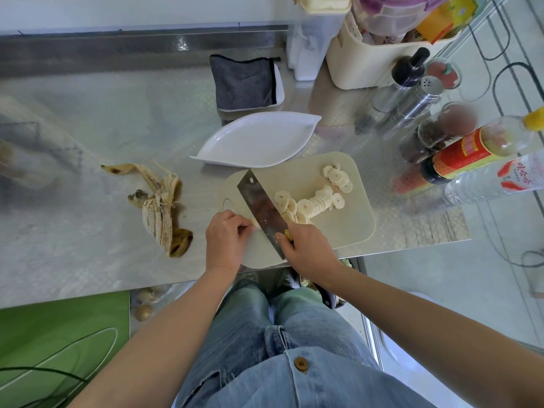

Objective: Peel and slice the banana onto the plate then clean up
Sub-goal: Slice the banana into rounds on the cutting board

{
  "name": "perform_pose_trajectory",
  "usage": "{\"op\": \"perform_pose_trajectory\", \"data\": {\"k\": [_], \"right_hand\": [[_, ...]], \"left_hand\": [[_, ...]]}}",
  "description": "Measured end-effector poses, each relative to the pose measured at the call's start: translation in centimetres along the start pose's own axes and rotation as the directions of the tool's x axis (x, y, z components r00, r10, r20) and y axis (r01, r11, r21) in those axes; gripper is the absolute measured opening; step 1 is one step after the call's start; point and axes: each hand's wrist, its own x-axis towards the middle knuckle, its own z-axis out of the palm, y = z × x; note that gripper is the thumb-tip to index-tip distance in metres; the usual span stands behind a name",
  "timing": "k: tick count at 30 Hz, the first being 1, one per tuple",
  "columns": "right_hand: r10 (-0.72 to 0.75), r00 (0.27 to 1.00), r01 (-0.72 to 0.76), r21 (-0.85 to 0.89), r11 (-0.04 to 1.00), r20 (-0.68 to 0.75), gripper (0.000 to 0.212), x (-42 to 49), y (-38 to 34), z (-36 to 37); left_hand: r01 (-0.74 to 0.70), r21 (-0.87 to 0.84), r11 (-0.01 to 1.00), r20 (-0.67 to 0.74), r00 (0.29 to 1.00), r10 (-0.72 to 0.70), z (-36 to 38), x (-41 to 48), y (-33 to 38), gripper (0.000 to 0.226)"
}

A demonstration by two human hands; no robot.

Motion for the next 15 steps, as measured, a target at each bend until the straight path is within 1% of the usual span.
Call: {"op": "perform_pose_trajectory", "data": {"k": [4,7,11,15], "right_hand": [[-0.004,0.999,0.004,-0.018,1.000,0.032,0.037,-0.12,0.04,0.03],[0.003,0.999,-0.003,-0.013,1.000,0.047,0.031,-0.15,0.00,0.19],[0.011,0.998,-0.010,-0.026,1.000,0.056,0.036,-0.10,-0.06,0.19],[0.014,0.998,-0.013,-0.020,1.000,0.062,0.033,0.06,-0.17,0.40]], "left_hand": [[-0.010,-0.002,1.000,0.003,1.000,0.010,-0.08,-0.02,-0.05,0.006],[-0.020,-0.001,1.000,-0.001,1.000,0.020,-0.03,-0.04,-0.15,0.006],[-0.024,-0.010,1.000,-0.004,1.000,0.024,-0.02,-0.07,-0.24,0.006],[-0.031,-0.007,0.999,-0.015,0.999,0.031,-0.05,-0.09,-0.19,0.005]]}}
